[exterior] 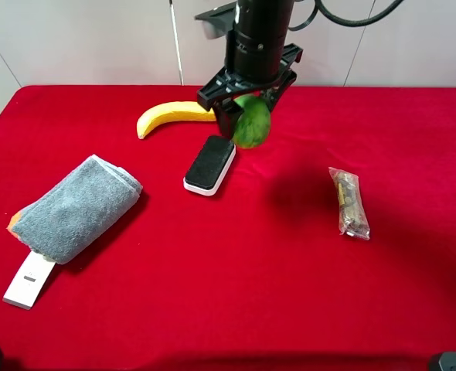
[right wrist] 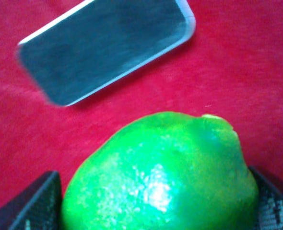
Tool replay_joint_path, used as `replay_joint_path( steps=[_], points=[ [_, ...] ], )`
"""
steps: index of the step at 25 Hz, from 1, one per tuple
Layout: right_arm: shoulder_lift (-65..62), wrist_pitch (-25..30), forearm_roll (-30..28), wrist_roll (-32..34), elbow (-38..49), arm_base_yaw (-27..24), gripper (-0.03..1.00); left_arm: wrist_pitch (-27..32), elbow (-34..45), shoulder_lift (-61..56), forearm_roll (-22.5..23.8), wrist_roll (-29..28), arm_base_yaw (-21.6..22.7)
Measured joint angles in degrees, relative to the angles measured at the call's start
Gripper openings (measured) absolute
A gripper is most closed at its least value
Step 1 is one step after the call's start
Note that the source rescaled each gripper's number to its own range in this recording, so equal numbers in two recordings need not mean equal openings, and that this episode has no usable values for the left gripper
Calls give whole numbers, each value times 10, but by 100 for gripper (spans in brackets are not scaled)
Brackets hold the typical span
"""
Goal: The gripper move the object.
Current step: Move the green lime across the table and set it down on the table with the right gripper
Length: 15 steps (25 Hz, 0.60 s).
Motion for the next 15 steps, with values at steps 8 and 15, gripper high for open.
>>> replay_joint_path(
  steps=[8, 15],
  points=[
    [-71, -51, 5, -1, 122, 65, 0, 0, 0, 0, 0, 0, 0],
    [-86, -121, 40, -10, 213, 119, 0, 0, 0, 0, 0, 0, 0]
  ],
)
